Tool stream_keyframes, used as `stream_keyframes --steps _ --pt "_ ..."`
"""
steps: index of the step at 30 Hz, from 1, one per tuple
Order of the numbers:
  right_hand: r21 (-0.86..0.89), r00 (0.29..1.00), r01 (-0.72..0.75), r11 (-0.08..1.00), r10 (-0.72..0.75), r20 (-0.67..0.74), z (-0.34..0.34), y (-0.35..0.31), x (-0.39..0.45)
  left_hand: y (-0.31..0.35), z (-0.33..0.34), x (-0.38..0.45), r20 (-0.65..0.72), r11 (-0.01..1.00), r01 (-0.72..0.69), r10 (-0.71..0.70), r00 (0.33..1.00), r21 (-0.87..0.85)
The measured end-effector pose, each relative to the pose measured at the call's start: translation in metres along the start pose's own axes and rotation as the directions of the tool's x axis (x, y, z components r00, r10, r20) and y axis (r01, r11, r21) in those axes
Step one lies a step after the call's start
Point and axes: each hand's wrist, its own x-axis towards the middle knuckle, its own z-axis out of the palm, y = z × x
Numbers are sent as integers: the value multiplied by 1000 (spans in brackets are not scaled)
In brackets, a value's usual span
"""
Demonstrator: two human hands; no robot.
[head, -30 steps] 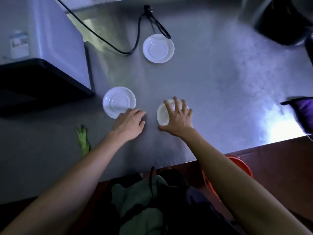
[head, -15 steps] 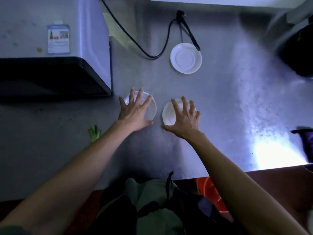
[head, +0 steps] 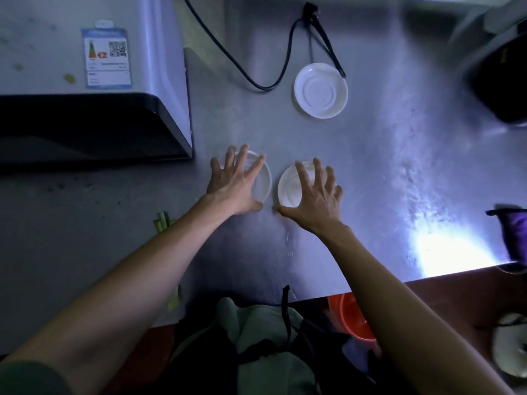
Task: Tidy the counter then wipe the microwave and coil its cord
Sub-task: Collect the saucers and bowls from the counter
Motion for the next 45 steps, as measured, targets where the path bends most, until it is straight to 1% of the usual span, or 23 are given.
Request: stream_keyframes --steps 2,5,9,13,18,24,32,35,41,45 --pt "12 1000 9 1000 -9 -7 -2 0 -4 3 -3 -7 -6 1000 5 -5 1000 8" --pt "24 998 64 998 -64 -6 -5 3 -11 7 -6 -26 -14 999 17 -17 1000 28" --pt "6 985 168 986 -168 -24 -6 11 -23 13 -5 -62 -64 994 109 -107 992 22" --pt "-59 966 257 965 -259 -27 0 29 -46 33 6 -103 -105 982 187 -183 977 22" --pt "-75 942 330 941 -333 -32 12 42 -70 51 27 -149 -109 933 353 -360 927 -76" --pt "-111 885 460 881 -465 -24 27 23 -100 66 49 -213 -112 875 467 -480 870 -126" --pt "-181 777 622 762 -629 27 46 -37 -133 44 82 -292 -59 777 582 -610 790 -240" --pt "-224 731 673 705 -680 54 58 -77 -145 22 102 -323 -34 718 628 -666 746 -300" --pt "-294 649 746 597 -752 119 82 -171 -184 -33 138 -393 -49 628 684 -749 661 -371" --pt "-313 615 775 549 -770 172 97 -235 -215 -77 156 -440 -30 574 717 -788 615 -396"
